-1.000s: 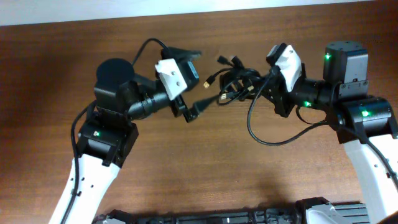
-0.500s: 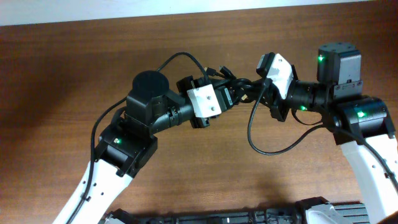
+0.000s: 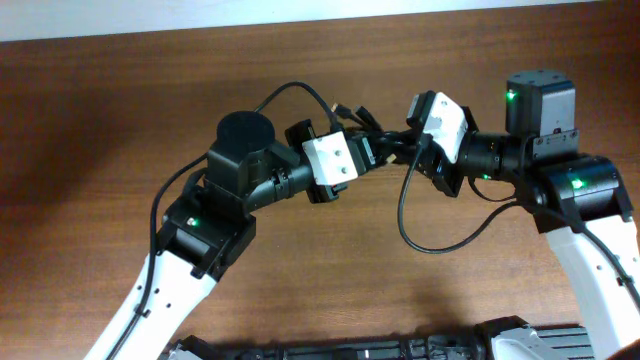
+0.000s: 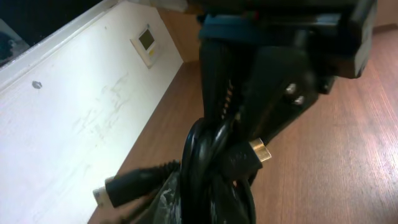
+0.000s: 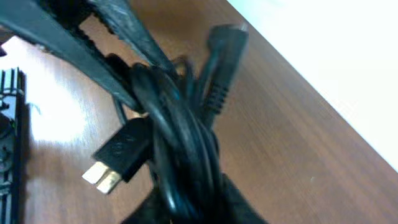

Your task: Untangle cables

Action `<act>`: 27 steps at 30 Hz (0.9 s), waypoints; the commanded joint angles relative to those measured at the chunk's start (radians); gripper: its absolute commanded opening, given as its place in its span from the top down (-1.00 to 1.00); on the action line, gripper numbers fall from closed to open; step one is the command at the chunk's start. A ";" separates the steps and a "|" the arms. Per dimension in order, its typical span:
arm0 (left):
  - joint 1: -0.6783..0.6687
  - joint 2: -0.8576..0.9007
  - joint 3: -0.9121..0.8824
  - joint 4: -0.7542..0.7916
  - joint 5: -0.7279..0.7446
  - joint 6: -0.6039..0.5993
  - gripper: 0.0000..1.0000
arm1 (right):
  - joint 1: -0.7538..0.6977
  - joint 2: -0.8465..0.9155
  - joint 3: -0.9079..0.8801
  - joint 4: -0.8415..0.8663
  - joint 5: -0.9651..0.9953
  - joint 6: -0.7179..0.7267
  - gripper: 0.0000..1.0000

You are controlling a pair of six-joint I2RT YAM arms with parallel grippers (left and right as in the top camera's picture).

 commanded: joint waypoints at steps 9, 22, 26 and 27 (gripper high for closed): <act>-0.003 0.011 0.014 0.047 -0.256 -0.260 1.00 | 0.010 -0.011 0.009 -0.006 0.133 0.076 -0.43; -0.003 0.011 0.014 0.090 -0.088 -0.457 1.00 | 0.010 -0.011 0.009 0.057 0.150 0.085 0.56; -0.003 0.011 0.014 0.109 -0.093 -0.457 1.00 | 0.010 -0.011 0.009 0.041 0.149 0.085 0.92; -0.003 0.011 0.014 0.120 -0.117 -0.472 1.00 | 0.010 -0.011 0.009 0.032 0.150 0.085 0.92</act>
